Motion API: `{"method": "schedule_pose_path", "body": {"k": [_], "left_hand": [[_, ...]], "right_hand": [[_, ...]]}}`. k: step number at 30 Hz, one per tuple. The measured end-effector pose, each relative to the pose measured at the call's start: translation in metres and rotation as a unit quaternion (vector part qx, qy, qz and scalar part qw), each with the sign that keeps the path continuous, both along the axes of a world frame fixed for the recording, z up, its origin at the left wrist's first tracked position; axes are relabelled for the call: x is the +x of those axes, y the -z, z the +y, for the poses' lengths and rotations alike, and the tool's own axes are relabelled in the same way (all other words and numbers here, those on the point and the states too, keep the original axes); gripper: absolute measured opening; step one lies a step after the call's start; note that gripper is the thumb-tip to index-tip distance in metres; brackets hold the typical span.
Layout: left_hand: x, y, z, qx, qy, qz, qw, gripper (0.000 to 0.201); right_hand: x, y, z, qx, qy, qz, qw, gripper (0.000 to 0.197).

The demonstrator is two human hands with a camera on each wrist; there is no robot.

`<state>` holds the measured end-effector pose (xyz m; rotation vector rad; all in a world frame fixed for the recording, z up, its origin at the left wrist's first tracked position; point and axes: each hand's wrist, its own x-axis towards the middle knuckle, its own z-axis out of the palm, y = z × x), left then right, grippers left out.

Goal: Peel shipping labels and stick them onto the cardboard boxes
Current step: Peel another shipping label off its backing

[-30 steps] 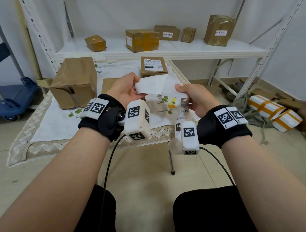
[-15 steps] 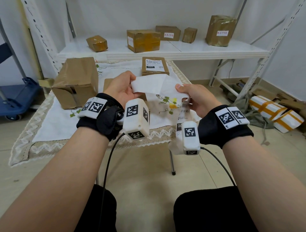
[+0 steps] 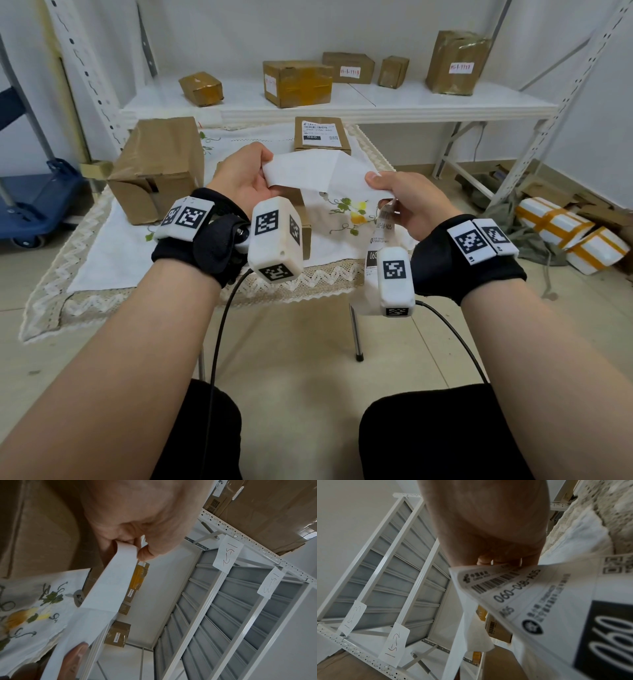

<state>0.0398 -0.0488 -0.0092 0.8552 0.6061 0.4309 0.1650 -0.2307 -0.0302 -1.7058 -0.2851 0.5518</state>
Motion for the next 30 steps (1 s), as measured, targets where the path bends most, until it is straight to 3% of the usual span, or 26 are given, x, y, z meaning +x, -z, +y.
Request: {"method": "schedule_pose_path", "body": {"k": [27,30], "left_hand": [[-0.007,-0.002,0.007,-0.021,-0.009,-0.012,1.0,0.008],[-0.006,-0.001,0.01,0.005,-0.014,-0.002,1.0,0.007]], "right_hand": [[0.008,0.006,-0.001,0.027,0.017,0.019,0.999,0.009],[0.013,0.008,0.0,-0.002,-0.004,0.011,1.0,0.029]]}}
